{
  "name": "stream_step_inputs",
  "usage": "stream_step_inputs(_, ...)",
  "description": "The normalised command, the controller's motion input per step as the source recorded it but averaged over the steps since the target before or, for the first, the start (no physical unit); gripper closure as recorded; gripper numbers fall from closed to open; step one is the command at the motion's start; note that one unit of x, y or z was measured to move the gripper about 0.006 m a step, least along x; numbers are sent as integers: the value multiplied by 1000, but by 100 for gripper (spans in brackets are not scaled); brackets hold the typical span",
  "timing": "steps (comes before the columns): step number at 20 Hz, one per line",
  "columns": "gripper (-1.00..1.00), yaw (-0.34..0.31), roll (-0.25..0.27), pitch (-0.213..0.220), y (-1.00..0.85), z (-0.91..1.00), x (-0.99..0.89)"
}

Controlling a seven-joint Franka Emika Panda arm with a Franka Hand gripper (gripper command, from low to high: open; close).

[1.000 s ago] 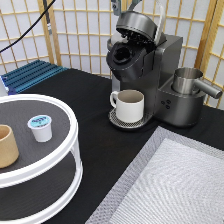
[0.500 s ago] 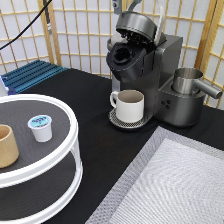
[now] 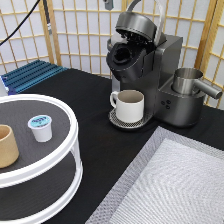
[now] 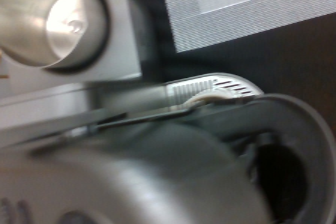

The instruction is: Make coffee

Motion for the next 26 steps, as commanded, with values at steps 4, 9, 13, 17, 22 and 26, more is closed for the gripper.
stream_step_inputs(4, -100, 0, 5, -2, -1000, 216, -165)
stream_step_inputs(9, -100, 0, -37, -9, -973, 56, -214)
stream_step_inputs(13, -100, -57, -154, -68, -610, -79, -394)
stream_step_inputs(17, -100, -278, -124, -3, -141, -142, -216)
stream_step_inputs(22, -100, -323, -45, -2, -132, -167, -190)
stream_step_inputs(26, -100, -329, 0, -9, -179, -227, -210)
